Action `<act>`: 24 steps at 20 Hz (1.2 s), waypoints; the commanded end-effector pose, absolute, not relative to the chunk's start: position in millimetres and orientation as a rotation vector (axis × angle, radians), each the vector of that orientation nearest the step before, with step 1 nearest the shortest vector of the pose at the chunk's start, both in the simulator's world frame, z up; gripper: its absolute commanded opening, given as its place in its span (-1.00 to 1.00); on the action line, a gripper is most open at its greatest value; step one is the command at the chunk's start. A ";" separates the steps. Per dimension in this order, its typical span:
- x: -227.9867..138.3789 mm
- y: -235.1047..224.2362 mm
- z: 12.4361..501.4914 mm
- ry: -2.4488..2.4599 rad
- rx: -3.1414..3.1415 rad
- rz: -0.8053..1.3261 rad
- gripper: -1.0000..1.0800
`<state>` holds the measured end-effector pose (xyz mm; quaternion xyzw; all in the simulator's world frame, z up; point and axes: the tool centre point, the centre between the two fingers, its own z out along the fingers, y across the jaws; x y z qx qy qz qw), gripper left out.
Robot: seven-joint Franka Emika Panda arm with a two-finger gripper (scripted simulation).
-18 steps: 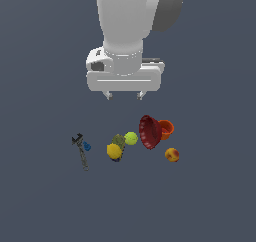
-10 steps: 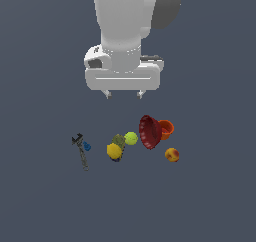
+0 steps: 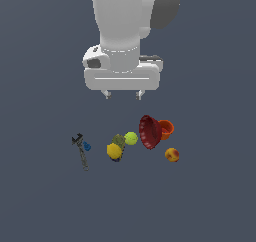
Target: Pick up a designated object from a clutter of objects.
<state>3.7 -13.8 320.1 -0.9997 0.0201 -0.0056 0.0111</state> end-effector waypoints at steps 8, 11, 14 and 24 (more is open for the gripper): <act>21.0 -19.8 282.2 0.136 -3.119 -0.013 0.92; 29.6 -23.4 259.6 0.178 -3.119 -0.011 0.92; 38.7 -28.0 231.2 0.230 -3.118 -0.008 0.92; 55.9 -43.0 140.2 0.389 -3.113 -0.002 0.92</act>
